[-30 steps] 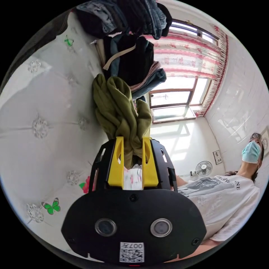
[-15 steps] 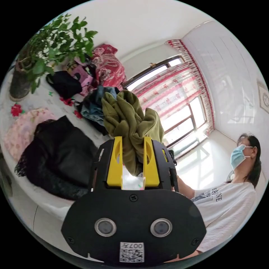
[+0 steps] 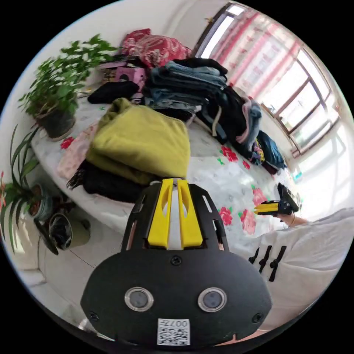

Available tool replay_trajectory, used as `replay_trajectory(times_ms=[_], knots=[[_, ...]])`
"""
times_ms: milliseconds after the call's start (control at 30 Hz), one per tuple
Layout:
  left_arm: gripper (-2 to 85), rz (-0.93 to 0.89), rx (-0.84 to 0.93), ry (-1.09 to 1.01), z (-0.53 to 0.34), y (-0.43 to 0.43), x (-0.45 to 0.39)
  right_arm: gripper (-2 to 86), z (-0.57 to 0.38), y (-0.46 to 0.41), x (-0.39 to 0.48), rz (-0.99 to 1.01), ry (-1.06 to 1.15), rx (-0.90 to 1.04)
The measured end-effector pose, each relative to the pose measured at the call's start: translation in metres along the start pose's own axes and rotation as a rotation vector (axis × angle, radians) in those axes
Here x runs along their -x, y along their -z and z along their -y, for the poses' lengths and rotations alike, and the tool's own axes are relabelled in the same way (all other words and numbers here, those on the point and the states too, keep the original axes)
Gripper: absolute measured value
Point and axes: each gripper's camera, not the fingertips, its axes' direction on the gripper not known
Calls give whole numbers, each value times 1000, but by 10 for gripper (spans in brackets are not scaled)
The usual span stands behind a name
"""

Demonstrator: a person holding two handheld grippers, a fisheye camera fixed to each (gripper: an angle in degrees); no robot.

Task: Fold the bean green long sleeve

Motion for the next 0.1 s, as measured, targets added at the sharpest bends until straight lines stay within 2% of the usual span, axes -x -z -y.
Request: replay_trajectory(times_ms=[67, 100], knots=[[-7, -2, 119, -259, 29, -47, -81, 16, -18, -13, 24, -139, 54, 62], [-8, 8, 149, -316, 34, -60, -101, 12, -20, -16, 30, -152, 63, 71]])
